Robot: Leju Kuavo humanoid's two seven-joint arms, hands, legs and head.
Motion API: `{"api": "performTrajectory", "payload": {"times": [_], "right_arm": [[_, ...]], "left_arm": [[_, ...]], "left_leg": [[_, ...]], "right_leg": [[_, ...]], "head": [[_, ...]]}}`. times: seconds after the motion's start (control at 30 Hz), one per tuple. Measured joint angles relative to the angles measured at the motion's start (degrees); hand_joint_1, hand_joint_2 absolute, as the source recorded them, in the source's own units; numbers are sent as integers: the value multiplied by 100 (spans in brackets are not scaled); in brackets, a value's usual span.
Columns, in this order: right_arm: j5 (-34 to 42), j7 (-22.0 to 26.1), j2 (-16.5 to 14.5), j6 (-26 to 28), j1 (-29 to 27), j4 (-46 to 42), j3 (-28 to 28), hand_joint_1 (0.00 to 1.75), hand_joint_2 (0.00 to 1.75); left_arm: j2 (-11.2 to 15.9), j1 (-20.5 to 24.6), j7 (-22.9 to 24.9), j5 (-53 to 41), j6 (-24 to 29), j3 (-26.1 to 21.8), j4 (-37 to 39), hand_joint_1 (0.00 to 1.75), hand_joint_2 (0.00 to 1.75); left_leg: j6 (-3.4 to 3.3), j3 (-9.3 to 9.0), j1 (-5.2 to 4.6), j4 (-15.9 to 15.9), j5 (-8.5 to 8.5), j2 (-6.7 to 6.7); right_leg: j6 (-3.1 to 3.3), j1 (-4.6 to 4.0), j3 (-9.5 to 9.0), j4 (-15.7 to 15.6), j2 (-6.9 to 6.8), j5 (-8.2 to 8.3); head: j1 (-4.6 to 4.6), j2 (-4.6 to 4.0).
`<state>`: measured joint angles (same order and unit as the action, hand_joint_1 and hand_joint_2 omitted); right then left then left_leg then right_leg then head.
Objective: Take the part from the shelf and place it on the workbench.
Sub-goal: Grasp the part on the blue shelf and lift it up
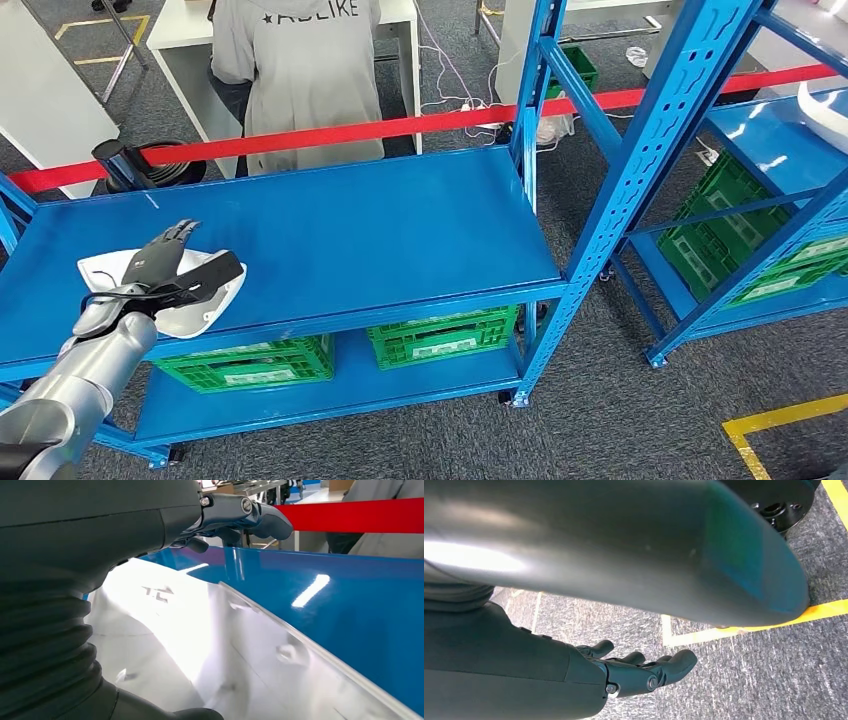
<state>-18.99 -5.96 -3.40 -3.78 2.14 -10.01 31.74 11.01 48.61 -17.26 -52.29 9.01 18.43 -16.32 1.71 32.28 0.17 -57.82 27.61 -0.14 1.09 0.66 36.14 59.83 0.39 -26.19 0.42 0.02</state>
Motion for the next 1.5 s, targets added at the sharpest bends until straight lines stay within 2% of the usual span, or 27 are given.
{"api": "performTrajectory", "payload": {"times": [0.63, 0.67, 0.77, 0.8, 0.83, 1.5], "right_arm": [[-101, -20, 5, -31, 6, 0, 0, 0, 0], [-102, -20, 5, -31, 6, 0, 0, 0, 0], [-103, -30, 5, -31, 7, 0, 0, 0, 0], [-102, -39, 5, -31, 8, 0, 0, 0, 0], [-101, -50, 5, -31, 8, 0, 0, 0, 0], [-87, -18, 5, -38, 8, 0, 2, 0, 0]], "left_arm": [[-241, 86, 43, -550, -239, 133, 2, 2, 175], [-247, 94, 43, -555, -248, 147, 2, 18, 175], [-258, 125, 21, -583, -309, 180, 2, 138, 175], [-261, 135, 9, -595, -334, 189, 2, 165, 175], [-263, 142, -3, -603, -353, 197, 2, 172, 175], [-290, 158, -135, -622, -475, 210, 2, 175, 175]], "left_leg": [[0, -1, 0, -3, 0, 0], [0, -1, 0, -3, 0, 0], [0, 0, 0, -3, 0, 0], [0, 0, 0, -3, 0, 0], [0, 0, 0, -3, 0, 0], [0, 0, 0, -3, 0, 1]], "right_leg": [[-3, 0, 0, 0, 2, 2], [-3, 0, 0, 0, 2, 2], [-3, 0, 0, 0, 1, 2], [-3, 0, 0, 0, 0, 2], [-3, 0, -1, 0, 0, 2], [-3, 0, 0, 0, 1, 2]], "head": [[0, 0], [0, 0], [0, 0], [0, 0], [0, 0], [0, 0]]}}
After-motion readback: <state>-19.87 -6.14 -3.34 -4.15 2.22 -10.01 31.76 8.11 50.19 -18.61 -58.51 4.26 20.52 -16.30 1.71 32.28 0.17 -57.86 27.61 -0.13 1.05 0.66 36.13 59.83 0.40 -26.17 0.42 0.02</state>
